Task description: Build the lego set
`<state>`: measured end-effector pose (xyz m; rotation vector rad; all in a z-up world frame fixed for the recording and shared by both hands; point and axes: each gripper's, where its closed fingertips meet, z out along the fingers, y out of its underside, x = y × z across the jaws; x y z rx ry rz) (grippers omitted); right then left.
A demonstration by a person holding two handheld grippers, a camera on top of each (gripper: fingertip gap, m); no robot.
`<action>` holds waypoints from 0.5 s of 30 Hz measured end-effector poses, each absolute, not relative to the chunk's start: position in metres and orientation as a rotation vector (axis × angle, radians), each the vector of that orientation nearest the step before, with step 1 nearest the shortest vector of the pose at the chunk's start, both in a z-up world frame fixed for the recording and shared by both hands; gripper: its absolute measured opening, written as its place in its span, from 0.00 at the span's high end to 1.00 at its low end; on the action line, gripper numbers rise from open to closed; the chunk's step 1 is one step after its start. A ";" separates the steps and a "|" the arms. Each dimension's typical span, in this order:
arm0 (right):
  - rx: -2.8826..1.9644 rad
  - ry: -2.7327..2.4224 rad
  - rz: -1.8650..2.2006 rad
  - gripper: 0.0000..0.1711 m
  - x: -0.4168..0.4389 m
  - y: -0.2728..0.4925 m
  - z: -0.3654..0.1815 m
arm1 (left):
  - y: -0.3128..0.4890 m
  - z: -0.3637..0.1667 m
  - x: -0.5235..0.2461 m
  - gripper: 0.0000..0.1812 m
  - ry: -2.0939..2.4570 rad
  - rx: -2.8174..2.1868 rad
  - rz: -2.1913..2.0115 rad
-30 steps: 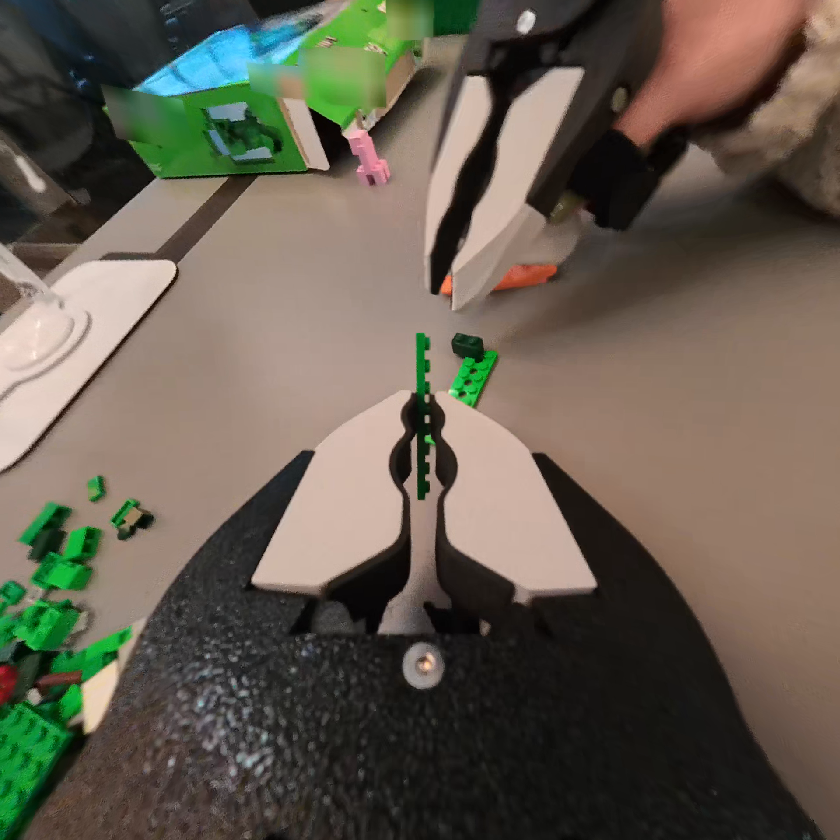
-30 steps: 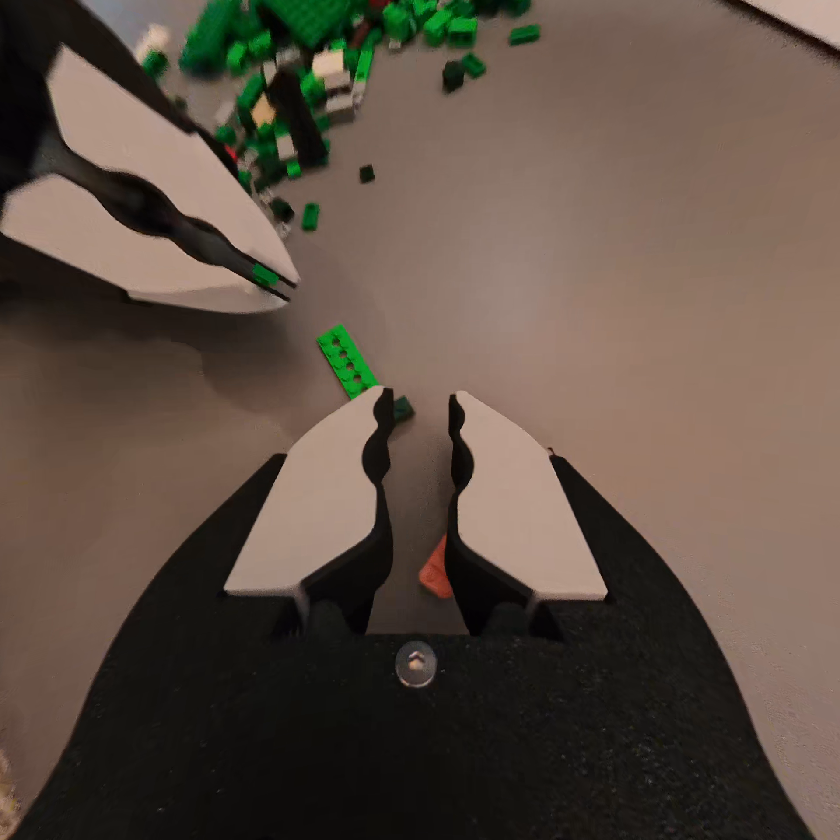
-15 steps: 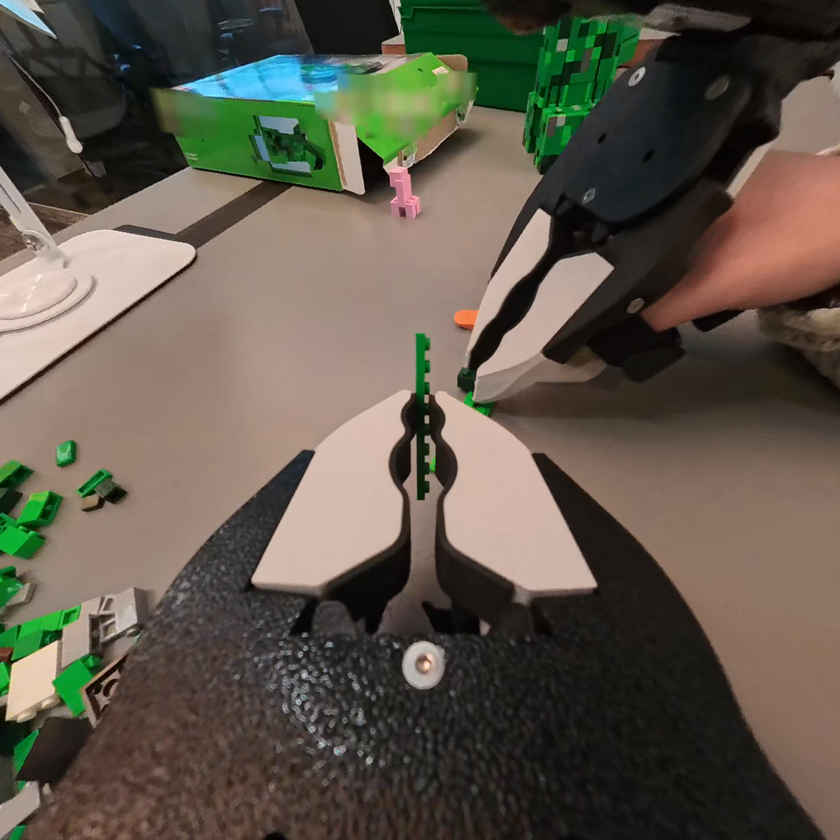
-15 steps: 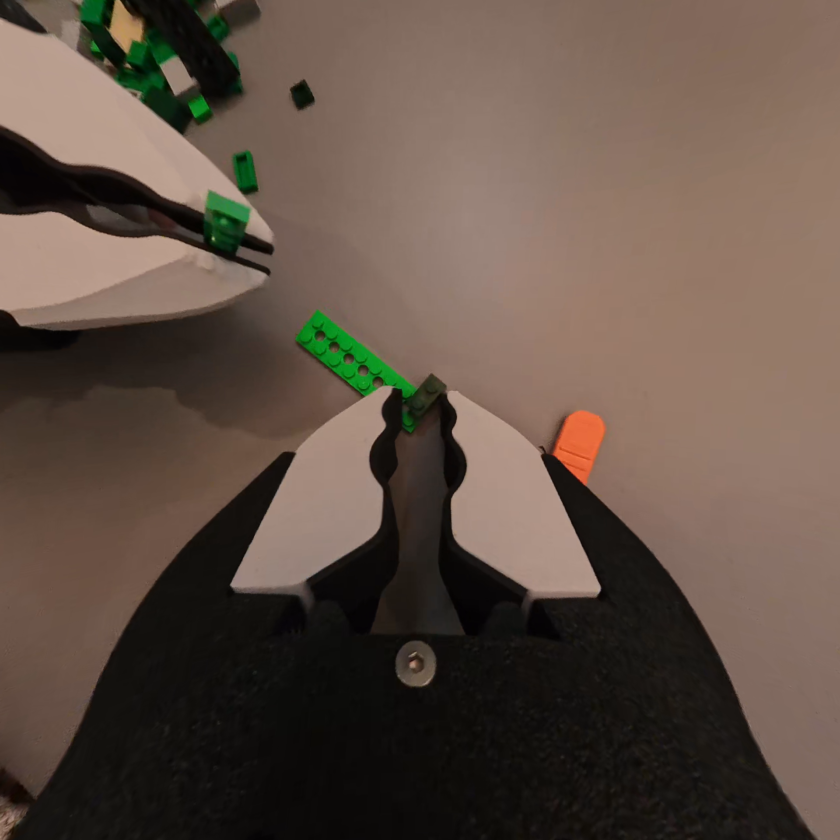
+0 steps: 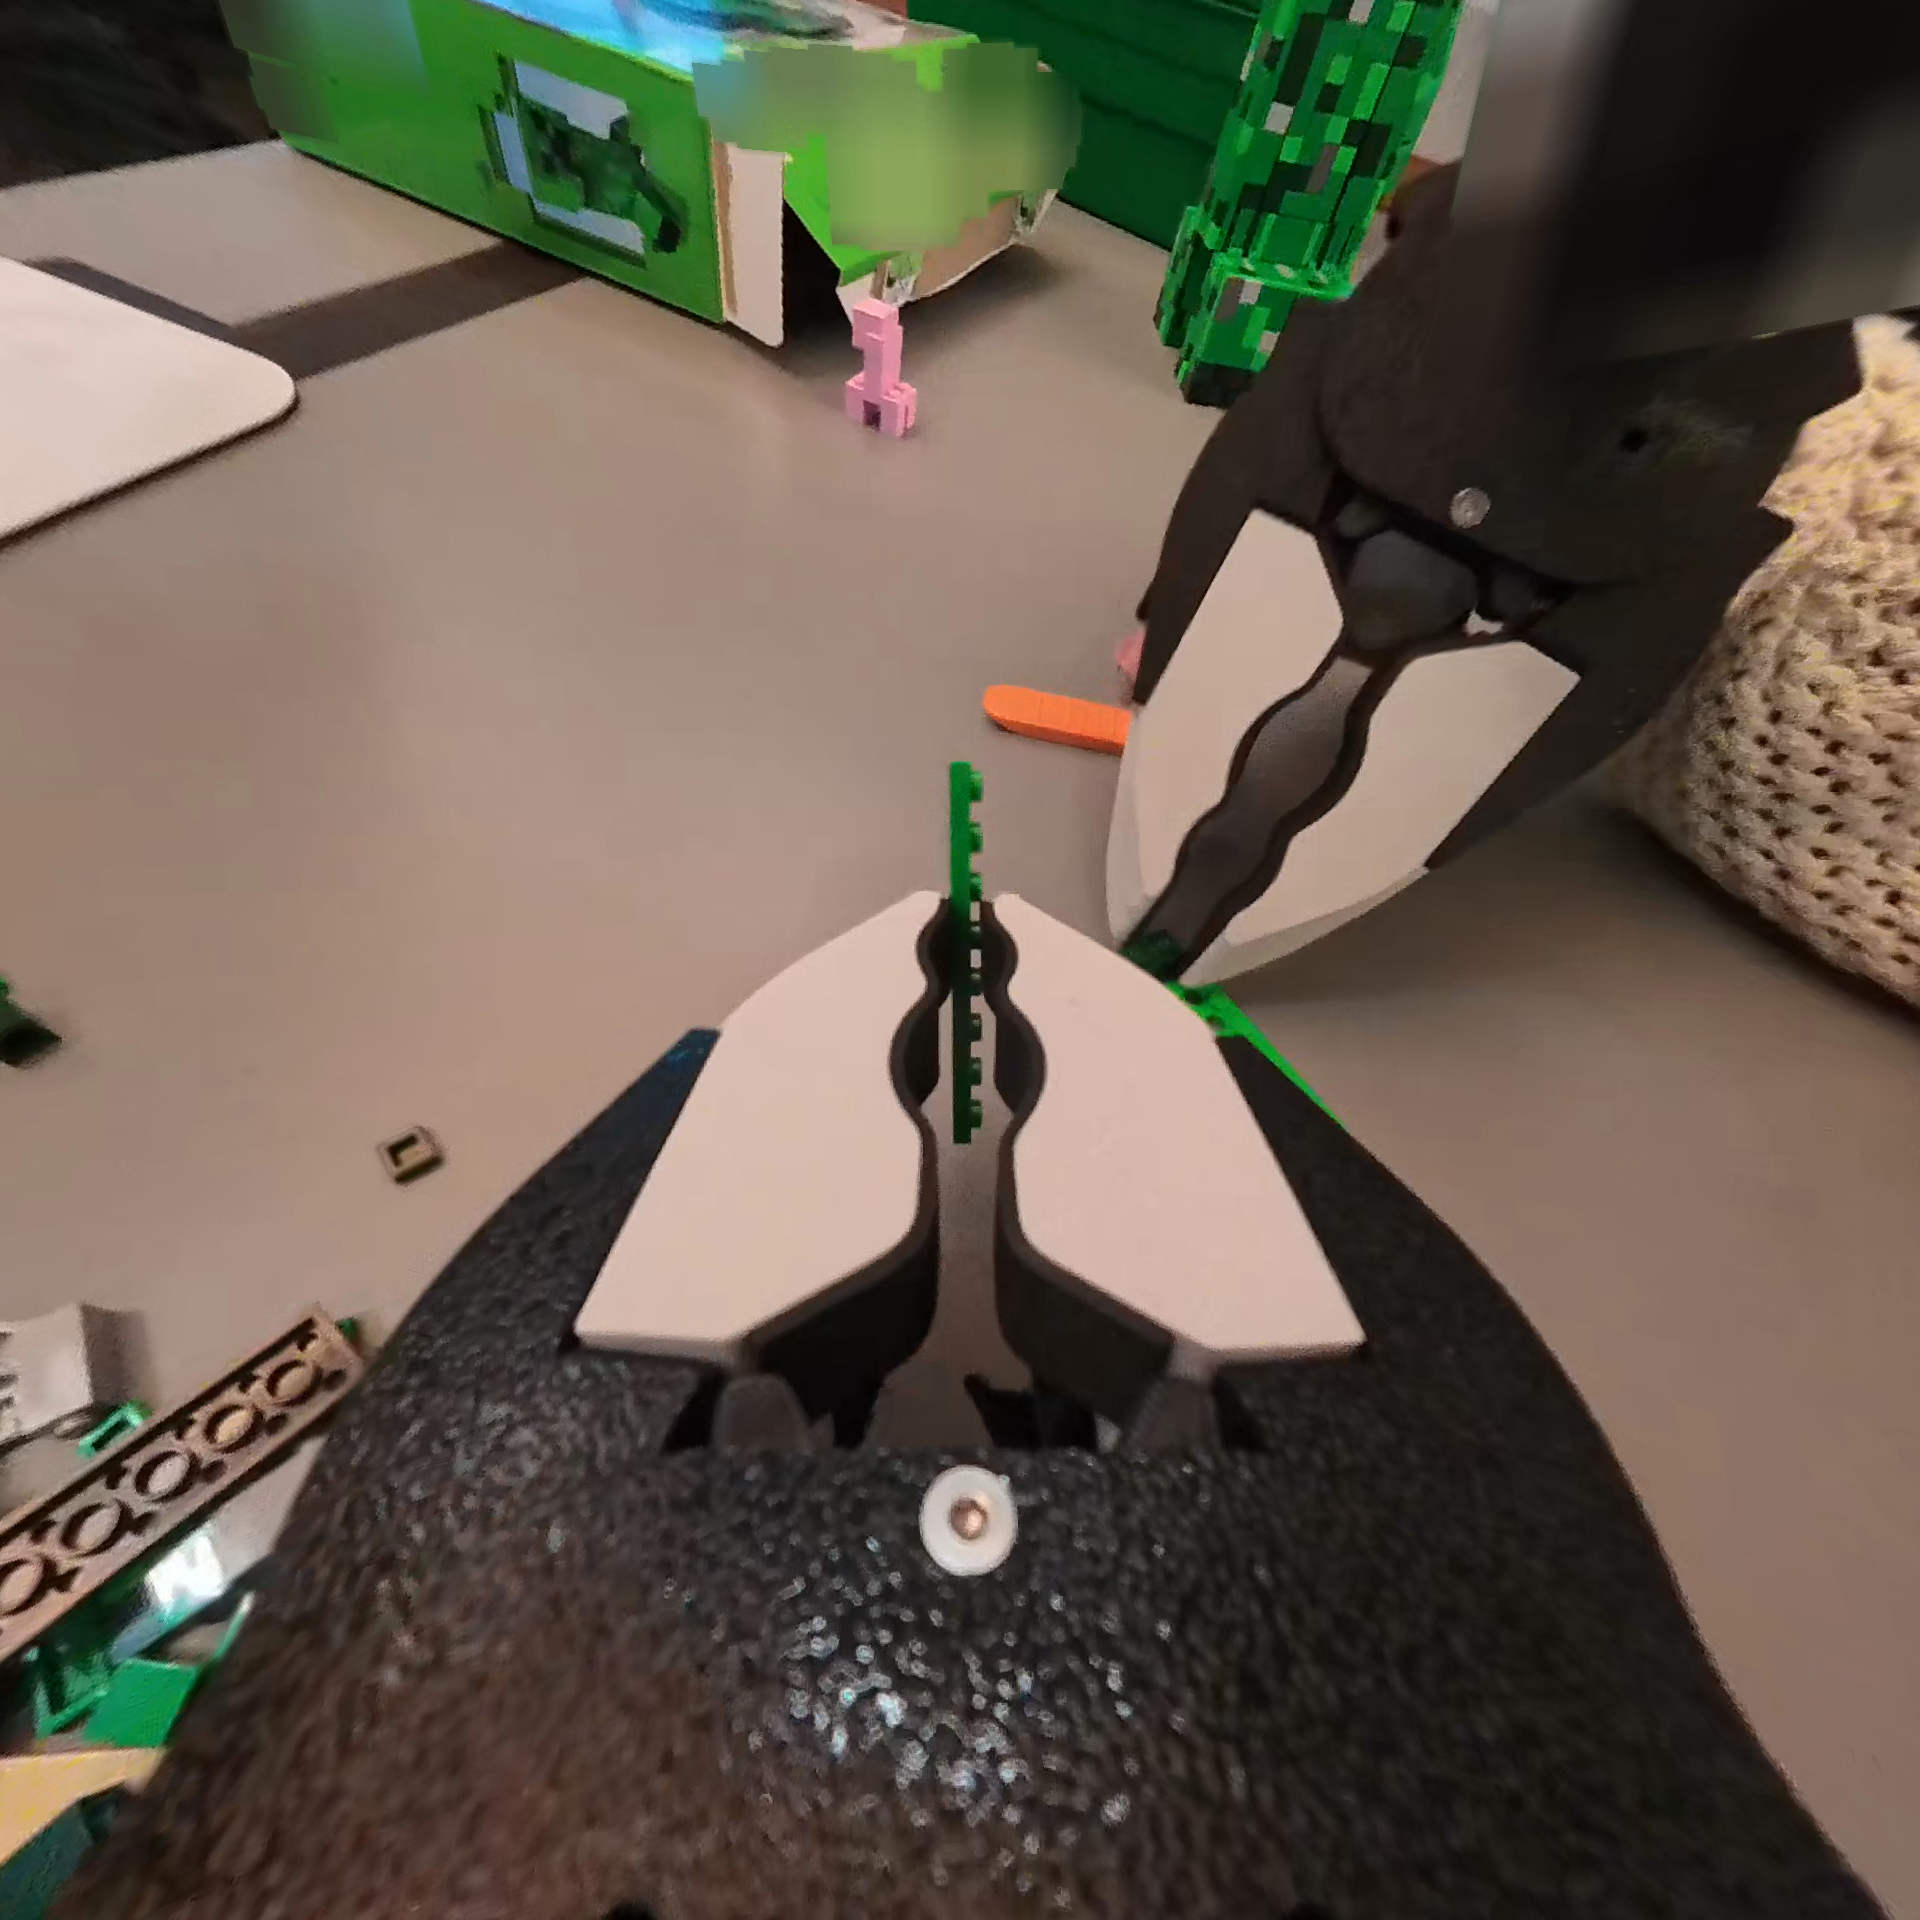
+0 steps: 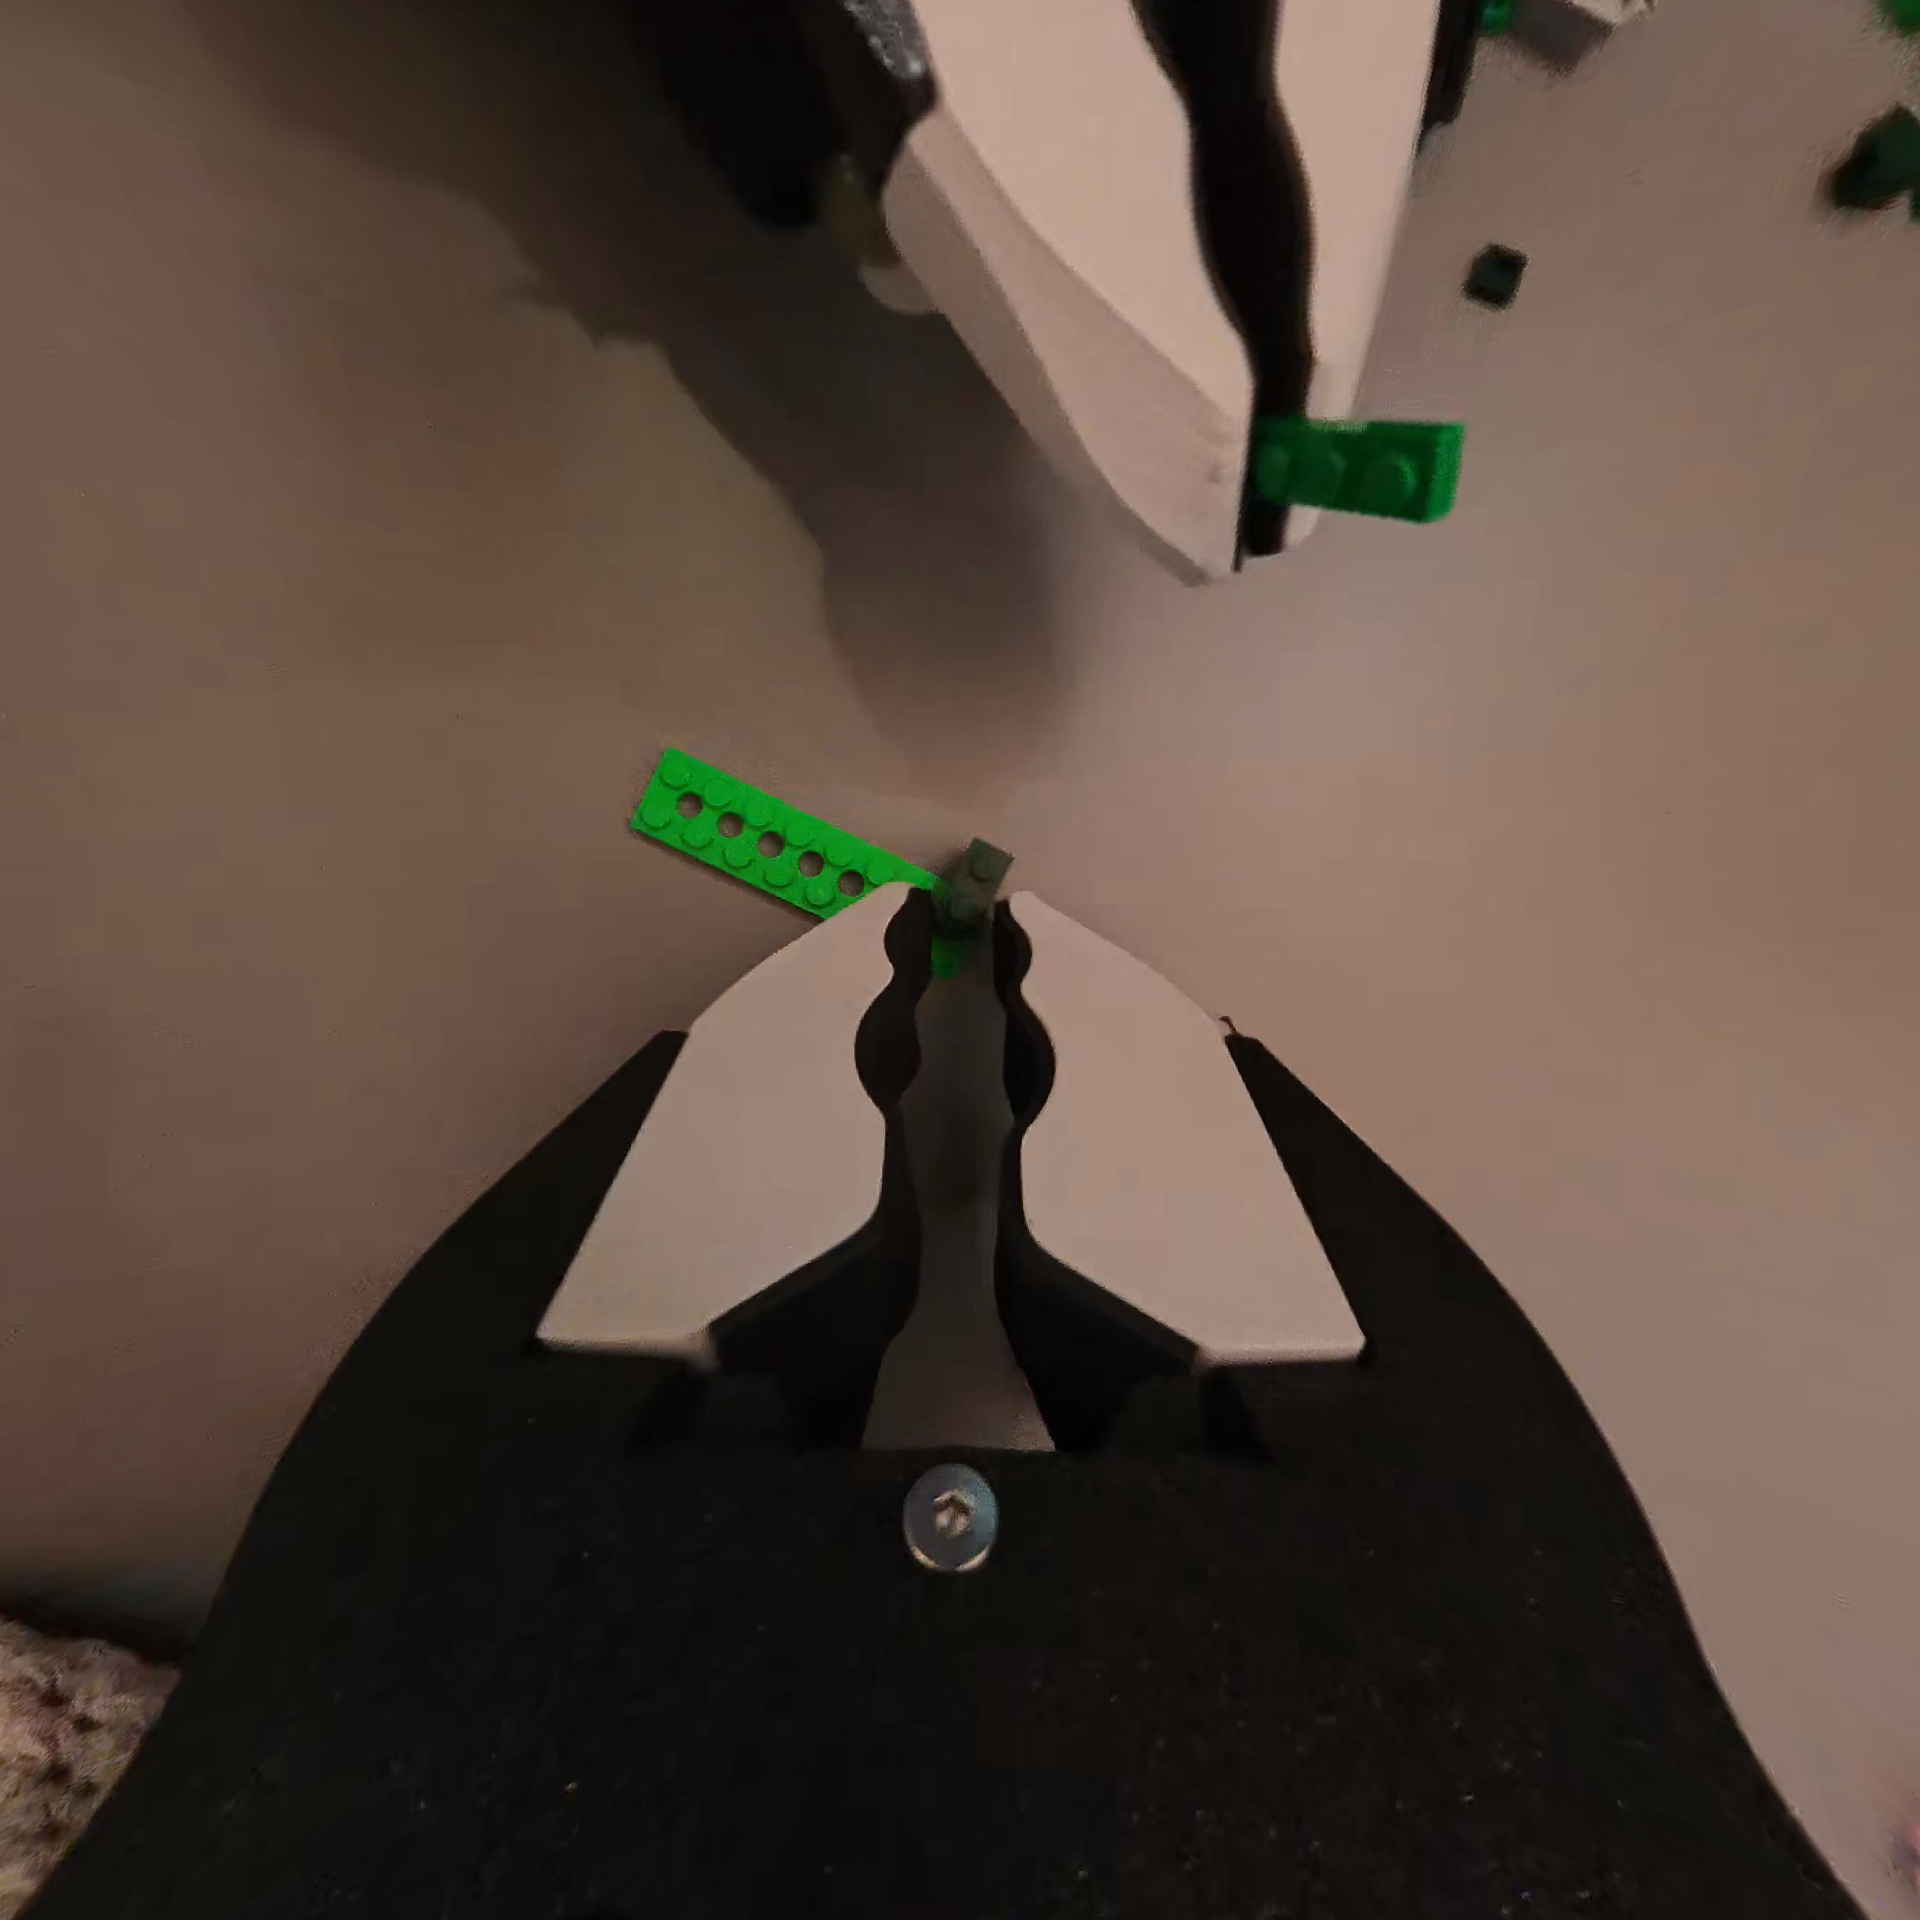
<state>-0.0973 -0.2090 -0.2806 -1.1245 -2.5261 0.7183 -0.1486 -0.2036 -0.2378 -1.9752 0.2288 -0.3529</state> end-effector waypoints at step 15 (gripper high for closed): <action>-1.504 -2.394 0.513 0.95 -0.106 -0.206 -0.283 | -0.204 -0.242 -0.143 0.98 0.141 -2.000 -0.461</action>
